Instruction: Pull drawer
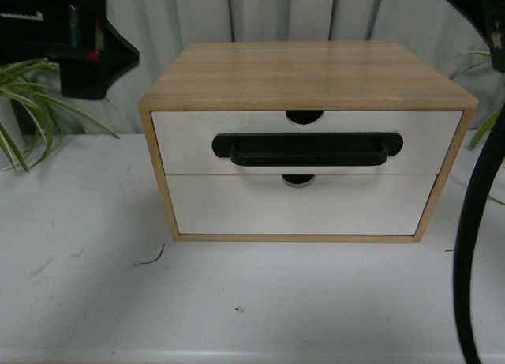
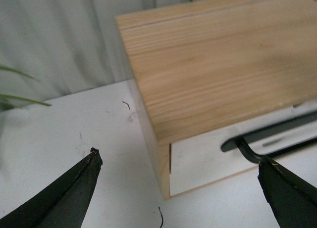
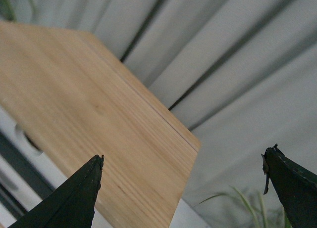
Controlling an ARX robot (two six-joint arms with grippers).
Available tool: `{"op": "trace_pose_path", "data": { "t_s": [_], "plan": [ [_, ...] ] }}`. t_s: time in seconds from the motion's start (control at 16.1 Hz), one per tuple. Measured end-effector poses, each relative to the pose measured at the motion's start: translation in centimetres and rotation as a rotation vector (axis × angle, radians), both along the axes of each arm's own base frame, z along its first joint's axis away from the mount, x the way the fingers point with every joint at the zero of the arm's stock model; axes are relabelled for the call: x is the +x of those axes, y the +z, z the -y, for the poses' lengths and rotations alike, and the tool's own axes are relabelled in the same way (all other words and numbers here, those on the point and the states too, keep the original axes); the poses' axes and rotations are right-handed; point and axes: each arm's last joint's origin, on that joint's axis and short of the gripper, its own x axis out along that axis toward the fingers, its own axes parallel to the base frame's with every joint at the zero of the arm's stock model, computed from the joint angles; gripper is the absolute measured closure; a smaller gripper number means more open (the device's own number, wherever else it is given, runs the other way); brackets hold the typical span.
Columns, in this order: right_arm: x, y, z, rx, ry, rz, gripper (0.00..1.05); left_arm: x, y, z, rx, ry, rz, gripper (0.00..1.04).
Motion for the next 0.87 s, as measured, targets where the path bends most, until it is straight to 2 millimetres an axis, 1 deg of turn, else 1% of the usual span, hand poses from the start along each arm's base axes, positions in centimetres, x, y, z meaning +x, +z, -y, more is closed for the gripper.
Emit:
{"op": "trace_pose_path", "data": {
  "t_s": [0.06, 0.19, 0.31, 0.5, 0.56, 0.75, 0.87],
  "plan": [
    [0.0, -0.3, -0.1, -0.158, 0.063, 0.031, 0.06, 0.4, 0.3, 0.9, 0.097, -0.072, -0.009, 0.07],
    [0.1, -0.6, 0.2, -0.417, 0.162, 0.087, 0.06, 1.0, 1.3, 2.8, 0.280, -0.236, -0.021, 0.07],
    [0.1, -1.3, 0.7, -0.659, 0.259, 0.110, 0.06, 1.3, 1.6, 4.6, 0.424, -0.406, -0.054, 0.07],
    [0.2, -1.9, 1.3, -0.903, 0.362, 0.106, 0.06, 1.8, 1.5, 6.8, 0.597, -0.585, -0.137, 0.07],
    [0.3, -2.1, 1.4, -0.925, 0.384, 0.079, 0.06, 2.1, 1.4, 7.4, 0.639, -0.616, -0.164, 0.07],
    [0.6, -4.2, 2.3, -0.943, 0.431, -0.050, 0.06, 3.0, -0.3, 9.5, 0.694, -0.686, -0.198, 0.07],
    [1.1, -4.9, 2.7, -0.943, 0.427, -0.074, 0.06, 3.5, -1.4, 10.9, 0.706, -0.701, -0.183, 0.07]
  ]
}}
